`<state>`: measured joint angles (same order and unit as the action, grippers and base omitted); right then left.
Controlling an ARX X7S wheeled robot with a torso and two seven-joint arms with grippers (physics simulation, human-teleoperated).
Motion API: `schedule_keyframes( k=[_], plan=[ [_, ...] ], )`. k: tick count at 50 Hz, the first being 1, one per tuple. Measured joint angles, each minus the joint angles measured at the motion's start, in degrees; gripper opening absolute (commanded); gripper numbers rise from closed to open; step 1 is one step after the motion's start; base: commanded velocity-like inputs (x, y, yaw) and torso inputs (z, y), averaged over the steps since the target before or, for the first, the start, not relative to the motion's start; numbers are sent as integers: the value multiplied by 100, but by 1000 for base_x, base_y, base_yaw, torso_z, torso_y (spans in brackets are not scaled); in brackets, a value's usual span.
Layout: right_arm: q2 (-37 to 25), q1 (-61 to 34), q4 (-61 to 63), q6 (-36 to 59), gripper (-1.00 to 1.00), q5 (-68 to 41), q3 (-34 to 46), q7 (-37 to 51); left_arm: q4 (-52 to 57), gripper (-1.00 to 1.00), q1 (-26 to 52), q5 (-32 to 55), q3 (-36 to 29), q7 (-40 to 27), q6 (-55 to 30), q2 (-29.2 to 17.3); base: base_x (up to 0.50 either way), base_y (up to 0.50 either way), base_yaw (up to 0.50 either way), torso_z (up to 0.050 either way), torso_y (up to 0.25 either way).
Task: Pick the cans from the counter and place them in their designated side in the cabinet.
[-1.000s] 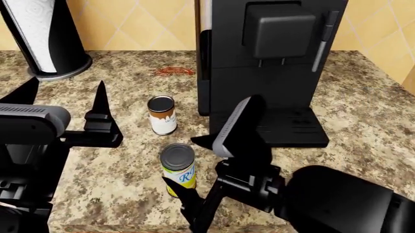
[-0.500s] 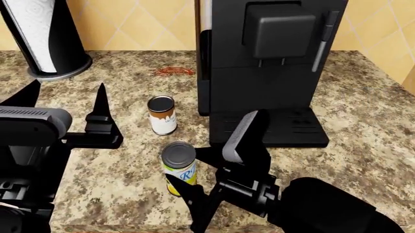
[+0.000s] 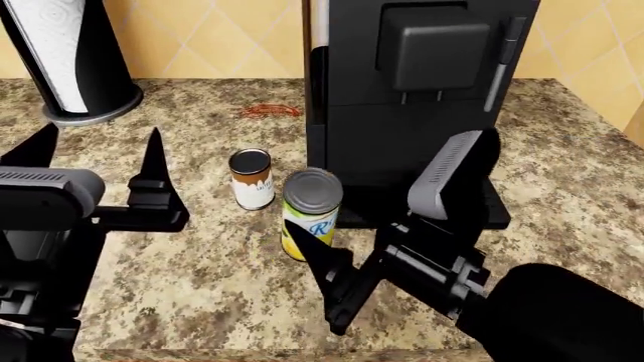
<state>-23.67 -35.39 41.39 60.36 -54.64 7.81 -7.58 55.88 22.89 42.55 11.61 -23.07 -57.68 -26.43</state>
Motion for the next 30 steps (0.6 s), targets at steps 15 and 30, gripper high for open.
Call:
schedule_keyframes(
  k=[15, 30],
  plan=[
    [-202, -535, 484, 464, -100, -1201, -1203, 1245, 229, 100, 547, 808, 209, -493, -457, -69, -45, -377, 0, 0, 0],
    [-221, -1147, 493, 721, -100, -1627, -1517, 2224, 311, 100, 942, 1626, 342, -1044, -606, -298, -12, -500, 0, 0, 0]
  ],
)
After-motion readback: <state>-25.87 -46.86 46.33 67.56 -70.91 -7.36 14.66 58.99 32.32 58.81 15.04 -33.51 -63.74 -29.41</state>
